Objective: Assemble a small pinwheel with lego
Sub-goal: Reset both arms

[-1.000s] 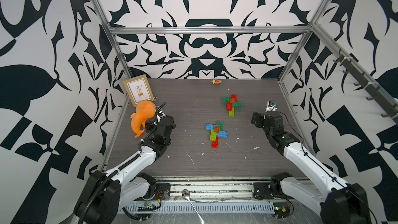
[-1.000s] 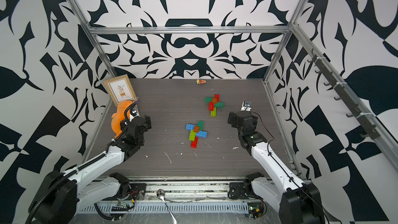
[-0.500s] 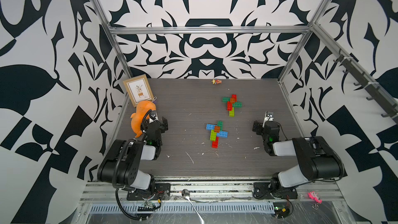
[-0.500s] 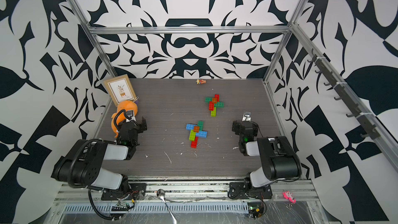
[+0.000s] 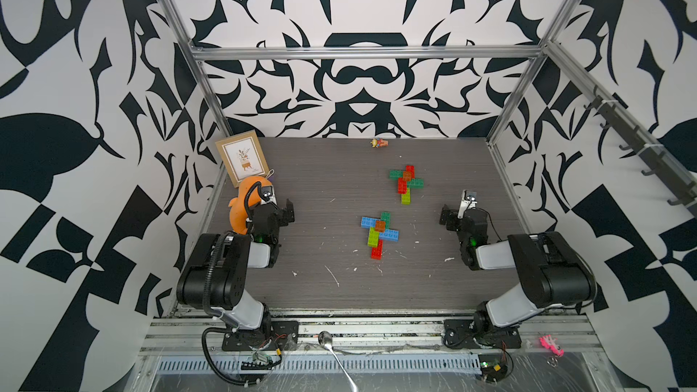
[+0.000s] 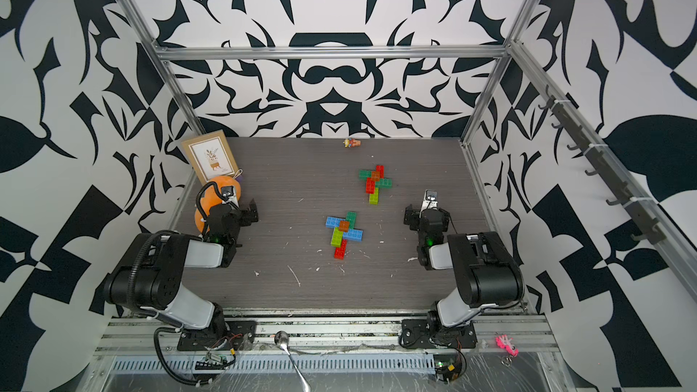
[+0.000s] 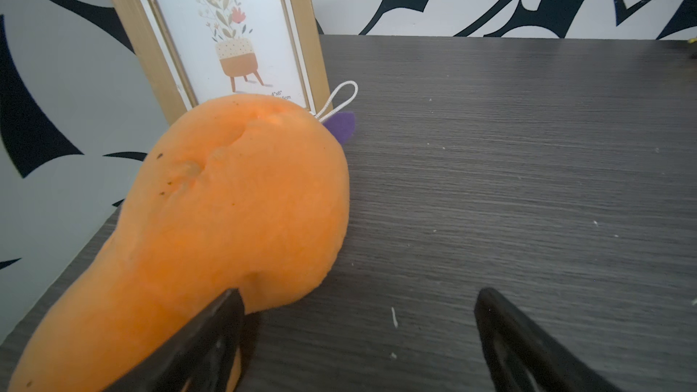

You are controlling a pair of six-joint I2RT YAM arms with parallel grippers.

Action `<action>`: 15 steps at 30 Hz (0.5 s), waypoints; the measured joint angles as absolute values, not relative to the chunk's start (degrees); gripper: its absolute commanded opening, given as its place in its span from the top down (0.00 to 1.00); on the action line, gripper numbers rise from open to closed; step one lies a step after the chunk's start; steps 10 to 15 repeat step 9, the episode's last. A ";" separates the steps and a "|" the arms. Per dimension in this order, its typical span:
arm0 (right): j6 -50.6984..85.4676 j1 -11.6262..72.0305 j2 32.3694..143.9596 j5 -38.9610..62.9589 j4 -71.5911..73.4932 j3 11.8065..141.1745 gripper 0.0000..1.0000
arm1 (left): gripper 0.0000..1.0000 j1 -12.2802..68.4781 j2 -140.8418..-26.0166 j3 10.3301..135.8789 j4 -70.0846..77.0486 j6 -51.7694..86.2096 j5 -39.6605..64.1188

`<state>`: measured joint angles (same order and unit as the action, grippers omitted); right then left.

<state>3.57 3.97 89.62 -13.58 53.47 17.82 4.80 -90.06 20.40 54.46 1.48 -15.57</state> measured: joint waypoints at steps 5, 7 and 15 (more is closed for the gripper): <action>0.93 5.19 89.62 -10.41 52.31 18.83 0.01 | 0.00 5.17 -90.06 20.34 54.57 1.04 -14.26; 0.38 5.43 89.62 -9.67 52.21 18.87 0.01 | 0.00 5.15 -90.06 20.34 54.35 0.99 -13.61; -0.03 5.43 89.62 -9.28 51.88 18.87 0.01 | 0.00 4.91 -90.06 20.36 54.19 0.99 -12.51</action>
